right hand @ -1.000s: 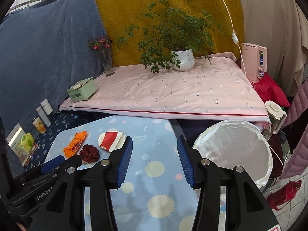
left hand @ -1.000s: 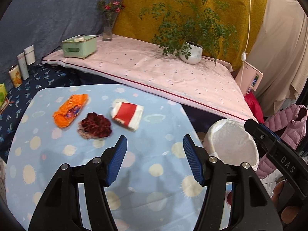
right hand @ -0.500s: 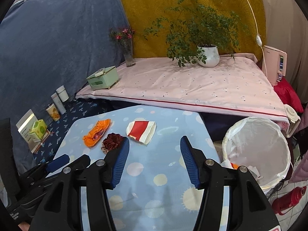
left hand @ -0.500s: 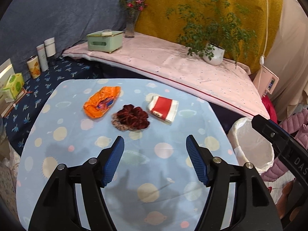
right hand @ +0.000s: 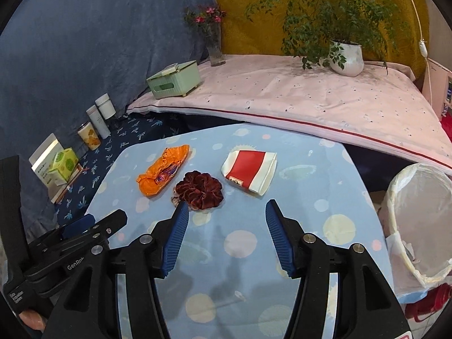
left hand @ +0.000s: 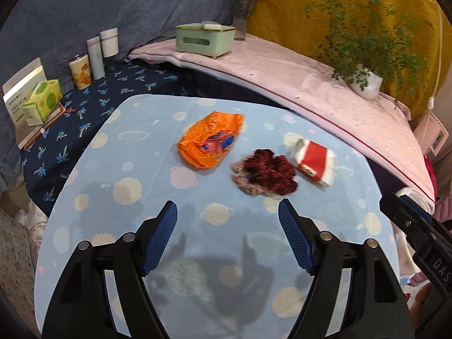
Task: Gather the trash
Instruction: 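Grasp the orange bag with the left gripper while the right gripper grasps the dark red scrunchie, then lift the orange bag and scrunchie and carry them over the bin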
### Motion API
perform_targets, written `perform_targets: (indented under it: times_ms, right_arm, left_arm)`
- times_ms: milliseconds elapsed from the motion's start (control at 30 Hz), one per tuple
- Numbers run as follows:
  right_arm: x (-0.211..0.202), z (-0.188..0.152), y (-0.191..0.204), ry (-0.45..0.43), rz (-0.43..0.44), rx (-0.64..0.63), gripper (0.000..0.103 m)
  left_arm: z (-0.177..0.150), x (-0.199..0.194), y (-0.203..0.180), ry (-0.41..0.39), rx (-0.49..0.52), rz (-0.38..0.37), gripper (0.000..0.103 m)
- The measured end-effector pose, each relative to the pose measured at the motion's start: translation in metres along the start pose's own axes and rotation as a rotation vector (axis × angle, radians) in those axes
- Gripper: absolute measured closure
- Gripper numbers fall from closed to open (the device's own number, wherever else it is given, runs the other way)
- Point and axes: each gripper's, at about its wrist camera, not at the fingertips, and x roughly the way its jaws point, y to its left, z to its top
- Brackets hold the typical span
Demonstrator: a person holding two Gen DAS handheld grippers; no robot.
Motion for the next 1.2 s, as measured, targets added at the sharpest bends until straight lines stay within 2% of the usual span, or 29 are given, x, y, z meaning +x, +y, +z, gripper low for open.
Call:
perform_targets:
  times_ms: [400,733,833,900,933,1000,1067,1200]
  right_arm:
    - [0.095,0.019,0.021,0.101,0.009,0.005,0.048]
    - [0.16,0.023,0.031,0.181,0.001,-0.009,0.048]
    - [0.175,0.018,0.029,0.207,-0.004,-0.005,0.051]
    - [0.181,0.014,0.027,0.222,0.007,0.0,0.059]
    - [0.183,0.013,0.027,0.226,0.012,0.001,0.064]
    - [0.185,0.012,0.028,0.226,0.024,-0.002,0.073]
    - [0.184,0.012,0.03,0.228,0.026,-0.012,0.087]
    - [0.175,0.017,0.031,0.219,0.031,-0.019,0.094]
  left_arm:
    - [0.037,0.078,0.048,0.069,-0.112,0.029,0.033]
    - [0.058,0.141,0.059,0.126,-0.14,0.029,0.033]
    - [0.058,0.155,0.058,0.147,-0.143,0.012,0.044]
    - [0.057,0.162,0.056,0.165,-0.134,-0.005,0.058]
    - [0.056,0.165,0.054,0.173,-0.127,-0.015,0.069]
    - [0.055,0.167,0.051,0.176,-0.12,-0.019,0.078]
    - [0.055,0.166,0.049,0.168,-0.11,-0.018,0.094]
    - [0.056,0.154,0.044,0.154,-0.104,-0.031,0.096]
